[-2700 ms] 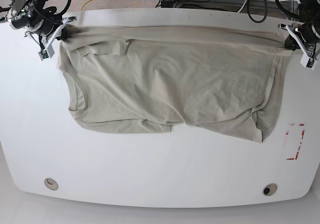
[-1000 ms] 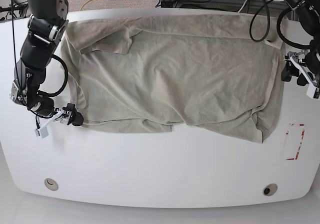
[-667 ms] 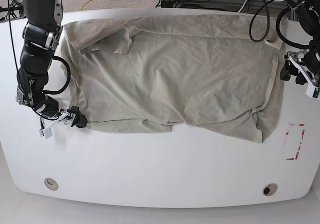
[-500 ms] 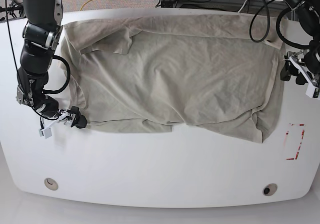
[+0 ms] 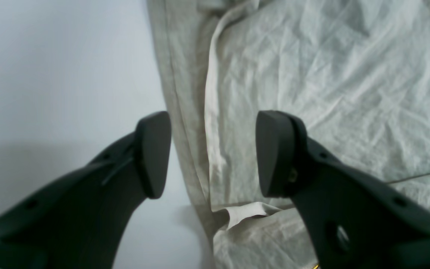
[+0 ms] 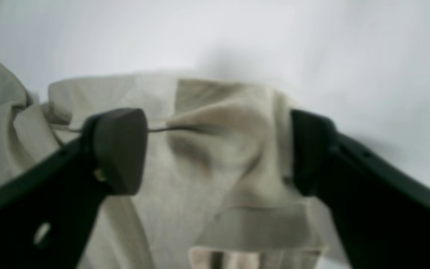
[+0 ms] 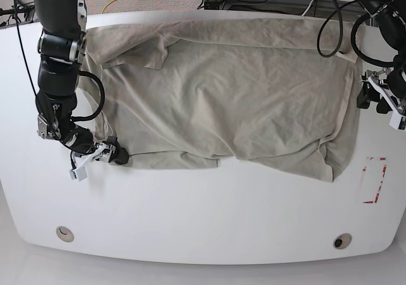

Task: Fold the T-shirt properly
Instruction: 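Release the left gripper and grasp the shirt's opposite side edge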

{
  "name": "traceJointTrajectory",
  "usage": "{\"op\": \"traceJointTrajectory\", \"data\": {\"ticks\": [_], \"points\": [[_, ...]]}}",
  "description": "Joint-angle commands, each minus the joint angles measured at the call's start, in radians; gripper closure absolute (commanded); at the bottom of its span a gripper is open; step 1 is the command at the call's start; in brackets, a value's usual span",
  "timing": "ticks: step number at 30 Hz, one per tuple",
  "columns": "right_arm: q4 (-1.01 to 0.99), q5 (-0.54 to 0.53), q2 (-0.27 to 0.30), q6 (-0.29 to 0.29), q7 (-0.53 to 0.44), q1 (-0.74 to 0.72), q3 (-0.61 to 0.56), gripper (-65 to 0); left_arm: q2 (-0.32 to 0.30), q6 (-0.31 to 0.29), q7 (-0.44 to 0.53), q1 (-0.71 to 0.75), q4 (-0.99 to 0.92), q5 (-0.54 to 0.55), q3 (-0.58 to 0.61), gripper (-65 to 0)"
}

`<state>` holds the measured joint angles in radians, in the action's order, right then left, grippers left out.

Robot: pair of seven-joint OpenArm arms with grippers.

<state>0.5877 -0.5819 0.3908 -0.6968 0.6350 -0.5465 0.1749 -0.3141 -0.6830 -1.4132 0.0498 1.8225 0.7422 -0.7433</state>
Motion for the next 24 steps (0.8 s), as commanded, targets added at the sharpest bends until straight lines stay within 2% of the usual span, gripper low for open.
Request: {"op": "traceJointTrajectory", "data": {"ticks": [1, 5, 7, 9, 12, 16, 21, 24], "points": [[0.008, -0.003, 0.018, -0.001, -0.011, -0.02, -0.002, -43.4, -0.021, -0.005, 0.017, -0.009, 0.013, 0.012, 0.0, -34.2], [0.008, -0.002, 0.02, -0.001, -0.013, -0.022, -0.004, -23.5, -0.02, -0.005, 0.017, -0.029, -0.007, 0.012, 0.0, -34.3], [0.008, -0.002, 0.02, -0.001, -0.016, -0.022, -0.004, -9.0, -0.02, -0.005, 0.042, -0.051, -0.083, 0.015, 0.003, -34.6], [0.008, -0.002, 0.02, -0.001, -0.016, -0.022, -0.004, -2.4, -0.02, -0.007, 0.056, -0.074, -0.158, 0.02, 0.018, -35.1], [0.008, -0.002, 0.02, -0.001, -0.016, -0.022, -0.004, -0.8, -0.021, -0.007, 0.087, -0.133, -0.289, 0.015, 0.047, -35.8], [0.007, -0.002, 0.02, -0.001, -0.016, -0.02, -0.004, -0.6, -0.023, -0.007, 0.194, -0.21, -0.47, 0.014, 0.124, -36.0], [0.005, -0.002, 0.02, -0.001, -0.016, -0.019, -0.004, -0.6, -0.024, 0.003, 0.323, -0.284, -0.57, 0.009, 0.232, -37.6], [0.004, -0.002, 0.02, -0.001, -0.016, -0.019, -0.004, -0.5, -0.024, 0.004, 0.404, -0.33, -0.605, -0.074, 0.291, -37.6]]}}
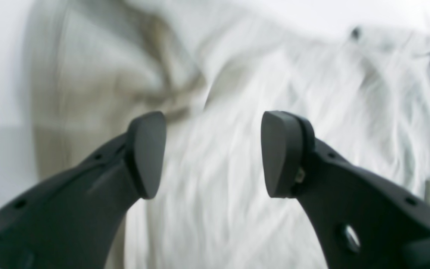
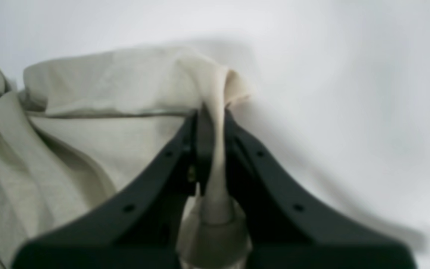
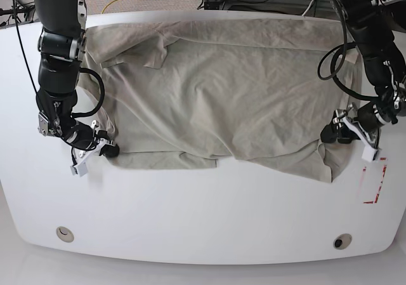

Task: Fold the T-shirt properly
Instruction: 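Release the left gripper and grasp the shirt's opposite side edge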

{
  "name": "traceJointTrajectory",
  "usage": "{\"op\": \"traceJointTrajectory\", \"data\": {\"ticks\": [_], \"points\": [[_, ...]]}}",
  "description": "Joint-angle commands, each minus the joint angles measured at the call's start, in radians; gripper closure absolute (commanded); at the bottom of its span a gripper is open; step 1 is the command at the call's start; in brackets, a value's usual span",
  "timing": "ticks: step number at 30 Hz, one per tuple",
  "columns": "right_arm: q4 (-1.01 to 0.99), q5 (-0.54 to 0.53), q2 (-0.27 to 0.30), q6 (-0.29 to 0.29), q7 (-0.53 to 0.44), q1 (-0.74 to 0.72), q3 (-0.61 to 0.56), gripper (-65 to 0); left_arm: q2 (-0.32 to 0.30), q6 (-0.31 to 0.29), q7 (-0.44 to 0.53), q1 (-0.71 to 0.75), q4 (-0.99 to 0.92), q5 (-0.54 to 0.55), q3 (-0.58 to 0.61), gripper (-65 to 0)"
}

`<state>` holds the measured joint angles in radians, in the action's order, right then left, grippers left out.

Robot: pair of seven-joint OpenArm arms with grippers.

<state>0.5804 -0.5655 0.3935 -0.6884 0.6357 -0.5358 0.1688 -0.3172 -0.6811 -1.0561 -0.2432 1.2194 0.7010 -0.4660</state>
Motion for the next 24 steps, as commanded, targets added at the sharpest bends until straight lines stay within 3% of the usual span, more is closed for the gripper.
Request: {"op": "traceJointTrajectory", "data": {"ticks": [1, 9, 12, 14, 19, 24], "points": [[0.011, -0.018, 0.017, -0.01, -0.015, -0.03, 0.002, -0.5, -0.02, 0.007, 0.066, -0.054, -0.01, -0.06, 0.023, -37.8], [0.011, -0.018, 0.017, -0.01, -0.015, -0.03, 0.002, -0.5, -0.003, 0.025, 0.161, -0.153, -0.063, -0.321, 0.151, -37.9], [0.011, -0.018, 0.017, -0.01, -0.015, -0.03, 0.002, -0.5, 0.026, 0.064, 0.176, -0.166, -0.062, -0.398, 0.155, -37.9], [0.011, -0.018, 0.017, -0.01, -0.015, -0.03, 0.002, -0.5, 0.042, 0.074, 0.176, -0.172, -0.063, -0.438, 0.157, -38.2], [0.011, -0.018, 0.017, -0.01, -0.015, -0.03, 0.002, -0.5, 0.086, 0.074, 0.178, -0.17, -0.065, -0.49, 0.158, -46.1], [0.011, -0.018, 0.017, -0.01, -0.015, -0.028, 0.002, -0.5, 0.134, 0.076, 0.208, -0.163, -0.066, -0.581, 0.158, -46.5]]}}
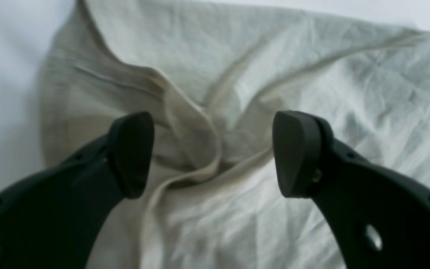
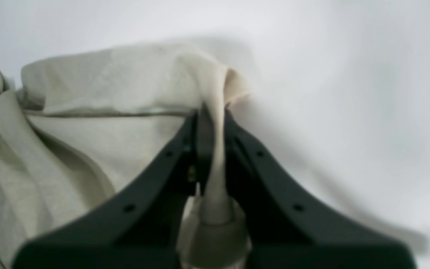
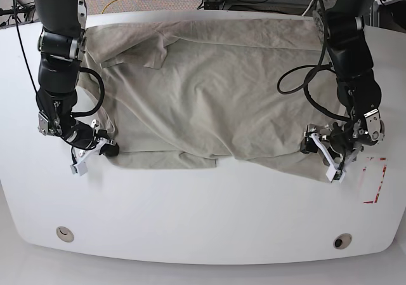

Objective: Fold the T-shirt properly

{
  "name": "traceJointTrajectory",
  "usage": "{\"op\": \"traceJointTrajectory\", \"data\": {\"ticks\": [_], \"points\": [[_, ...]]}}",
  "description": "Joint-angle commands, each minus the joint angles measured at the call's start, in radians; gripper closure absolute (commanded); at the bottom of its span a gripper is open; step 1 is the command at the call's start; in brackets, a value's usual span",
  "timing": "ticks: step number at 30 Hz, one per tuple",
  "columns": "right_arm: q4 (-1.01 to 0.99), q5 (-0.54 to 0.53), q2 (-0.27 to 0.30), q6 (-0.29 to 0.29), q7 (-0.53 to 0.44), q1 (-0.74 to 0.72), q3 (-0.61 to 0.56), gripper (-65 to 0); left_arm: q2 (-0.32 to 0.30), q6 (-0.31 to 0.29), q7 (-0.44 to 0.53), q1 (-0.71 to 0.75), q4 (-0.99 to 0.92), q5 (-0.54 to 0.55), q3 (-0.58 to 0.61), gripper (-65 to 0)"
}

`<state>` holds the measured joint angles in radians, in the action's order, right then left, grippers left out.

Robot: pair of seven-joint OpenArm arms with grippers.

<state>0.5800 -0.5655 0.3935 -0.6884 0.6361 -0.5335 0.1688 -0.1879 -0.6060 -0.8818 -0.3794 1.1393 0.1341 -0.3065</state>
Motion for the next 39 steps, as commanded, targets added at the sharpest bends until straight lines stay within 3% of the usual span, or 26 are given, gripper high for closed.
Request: {"op": "traceJointTrajectory", "data": {"ticks": [1, 8, 10, 13, 18, 19, 30, 34, 37, 39], "points": [[0.011, -0.018, 0.017, -0.01, -0.015, -0.03, 0.002, -0.5, 0.014, 0.001, 0.045, -0.026, 0.014, -0.032, -0.001, -46.8], [0.011, -0.018, 0.017, -0.01, -0.015, -0.03, 0.004, -0.5, 0.044, 0.001, 0.062, -0.017, 0.012, -0.124, -0.001, -46.4], [0.013, -0.018, 0.017, -0.01, -0.015, -0.02, 0.004, -0.5, 0.041, 0.002, 0.062, -0.017, 0.012, -0.124, -0.001, -43.5], [0.015, -0.018, 0.017, -0.01, -0.015, -0.014, 0.004, -0.5, 0.04, 0.002, 0.062, -0.014, 0.012, -0.124, -0.003, -31.1], [0.013, -0.018, 0.017, -0.01, -0.015, -0.012, 0.004, -0.5, 0.037, 0.002, 0.062, -0.014, 0.012, -0.124, -0.013, -1.8], [0.013, -0.018, 0.017, -0.01, -0.015, -0.012, 0.004, -0.5, 0.037, 0.002, 0.062, -0.014, 0.012, -0.124, -0.02, 0.0], [0.011, -0.018, 0.023, -0.01, -0.015, -0.012, 0.004, -0.5, 0.001, -0.005, 0.051, -0.013, 0.037, -0.12, -0.066, 0.0], [0.011, -0.018, 0.037, -0.01, -0.015, -0.01, 0.004, -0.5, -0.028, -0.012, -0.001, -0.016, 0.067, -0.116, -0.113, 0.0], [0.011, -0.018, 0.037, -0.01, -0.015, -0.01, 0.004, -0.5, -0.028, -0.081, -0.015, -0.019, 0.083, -0.116, -0.124, 0.0], [0.011, -0.018, 0.037, -0.01, -0.015, -0.01, 0.004, -0.5, -0.029, -0.092, -0.017, -0.014, 0.098, -0.118, -0.121, 0.0]]}}
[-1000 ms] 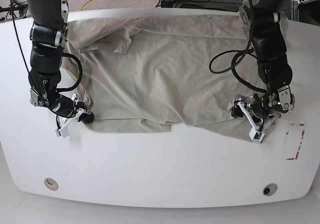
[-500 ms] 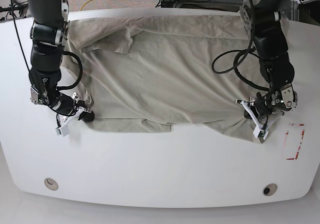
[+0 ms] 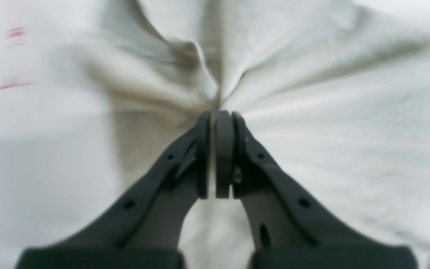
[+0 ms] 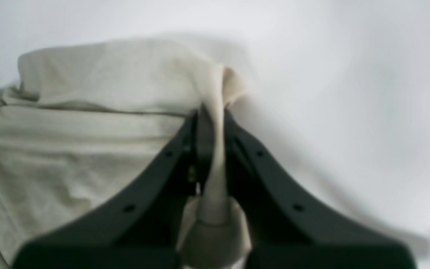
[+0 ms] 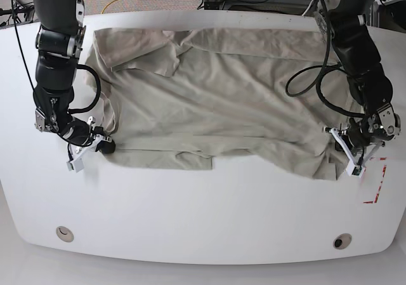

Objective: Fold the T-shirt properly

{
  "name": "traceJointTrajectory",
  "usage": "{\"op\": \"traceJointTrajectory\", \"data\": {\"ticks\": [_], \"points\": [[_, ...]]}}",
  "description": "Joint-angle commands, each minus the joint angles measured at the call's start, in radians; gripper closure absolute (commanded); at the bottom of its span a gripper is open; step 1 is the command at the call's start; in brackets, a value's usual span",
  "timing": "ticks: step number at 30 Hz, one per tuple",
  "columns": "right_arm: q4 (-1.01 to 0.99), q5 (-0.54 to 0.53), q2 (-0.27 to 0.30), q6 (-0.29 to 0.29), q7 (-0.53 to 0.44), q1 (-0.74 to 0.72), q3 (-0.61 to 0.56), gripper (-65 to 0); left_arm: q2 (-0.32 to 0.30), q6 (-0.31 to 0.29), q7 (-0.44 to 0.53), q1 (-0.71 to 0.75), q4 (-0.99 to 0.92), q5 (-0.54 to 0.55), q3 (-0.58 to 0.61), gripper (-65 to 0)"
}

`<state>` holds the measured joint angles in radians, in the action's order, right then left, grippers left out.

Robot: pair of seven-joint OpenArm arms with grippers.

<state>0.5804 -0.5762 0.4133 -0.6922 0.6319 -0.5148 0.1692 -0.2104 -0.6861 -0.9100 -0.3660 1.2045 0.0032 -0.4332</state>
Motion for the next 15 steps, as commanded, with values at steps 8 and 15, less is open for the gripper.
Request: {"op": "traceJointTrajectory", "data": {"ticks": [8, 15], "points": [[0.016, -0.009, 0.016, -0.006, -0.011, -0.011, 0.003, -0.3, -0.004, -0.012, -0.067, -0.034, 0.05, 0.022, -0.006, -27.4], [0.016, -0.009, 0.016, -0.006, -0.011, -0.005, 0.005, -0.3, -0.016, -0.012, -0.065, -0.052, -0.008, 0.165, -0.141, -43.5]]}}
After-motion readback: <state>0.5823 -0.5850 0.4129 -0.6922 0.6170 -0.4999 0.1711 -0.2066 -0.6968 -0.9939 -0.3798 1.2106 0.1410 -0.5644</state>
